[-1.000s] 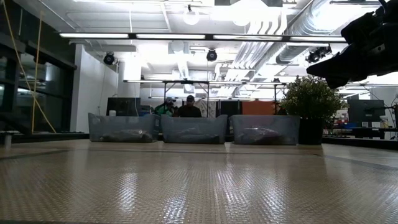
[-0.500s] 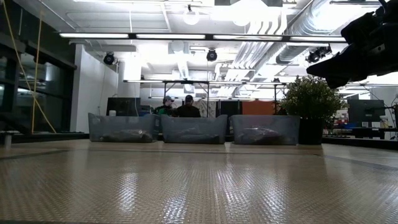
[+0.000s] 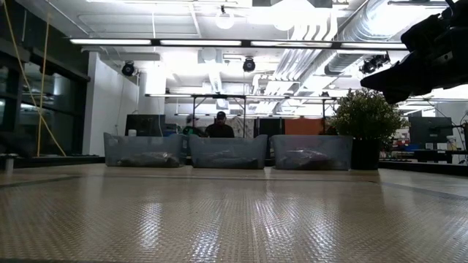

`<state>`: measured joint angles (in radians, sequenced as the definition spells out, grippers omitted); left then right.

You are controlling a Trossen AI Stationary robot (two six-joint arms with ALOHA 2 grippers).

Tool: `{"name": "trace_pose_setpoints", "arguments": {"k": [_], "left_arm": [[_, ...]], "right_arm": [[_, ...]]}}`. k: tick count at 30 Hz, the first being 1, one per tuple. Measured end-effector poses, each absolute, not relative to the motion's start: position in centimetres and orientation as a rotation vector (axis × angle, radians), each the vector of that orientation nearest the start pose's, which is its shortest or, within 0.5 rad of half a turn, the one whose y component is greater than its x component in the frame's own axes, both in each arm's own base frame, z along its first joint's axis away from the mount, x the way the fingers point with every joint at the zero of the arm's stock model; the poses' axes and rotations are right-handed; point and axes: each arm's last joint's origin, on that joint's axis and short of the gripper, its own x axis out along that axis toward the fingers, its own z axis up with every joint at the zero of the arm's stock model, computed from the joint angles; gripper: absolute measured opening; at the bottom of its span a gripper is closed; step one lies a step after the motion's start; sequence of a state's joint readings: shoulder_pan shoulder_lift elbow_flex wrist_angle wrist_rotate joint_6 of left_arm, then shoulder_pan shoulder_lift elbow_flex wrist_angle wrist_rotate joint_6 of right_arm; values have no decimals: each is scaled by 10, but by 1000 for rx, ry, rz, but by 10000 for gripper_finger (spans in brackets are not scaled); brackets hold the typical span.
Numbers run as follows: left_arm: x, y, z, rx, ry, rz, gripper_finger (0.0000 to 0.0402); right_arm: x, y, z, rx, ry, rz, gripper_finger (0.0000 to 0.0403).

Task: Pick and place Granola Bars by type
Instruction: Put the orange granola bar into the left black bin

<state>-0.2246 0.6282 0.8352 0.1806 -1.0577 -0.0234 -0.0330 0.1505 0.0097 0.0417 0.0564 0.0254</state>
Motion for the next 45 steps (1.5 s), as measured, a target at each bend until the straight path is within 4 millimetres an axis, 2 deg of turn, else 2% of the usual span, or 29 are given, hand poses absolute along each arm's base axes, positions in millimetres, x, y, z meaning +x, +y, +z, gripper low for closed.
{"name": "trace_pose_setpoints", "arguments": {"k": [5, 14, 21, 31, 36, 45], "left_arm": [[115, 21, 397, -197, -330, 941, 52], [144, 69, 378, -254, -292, 984, 52], [161, 118, 347, -302, -89, 1024, 52], [149, 177, 299, -470, 226, 1067, 52], [147, 192, 274, -553, 405, 964, 52], [144, 201, 233, -535, 764, 763, 52]], "right_arm": [[106, -5, 159, 24, 98, -91, 3], [106, -5, 159, 24, 98, -91, 2], [106, -5, 159, 24, 98, -90, 2], [106, -5, 159, 24, 98, -91, 2], [106, -5, 159, 24, 98, -90, 2], [106, -5, 159, 24, 98, -91, 2]]}}
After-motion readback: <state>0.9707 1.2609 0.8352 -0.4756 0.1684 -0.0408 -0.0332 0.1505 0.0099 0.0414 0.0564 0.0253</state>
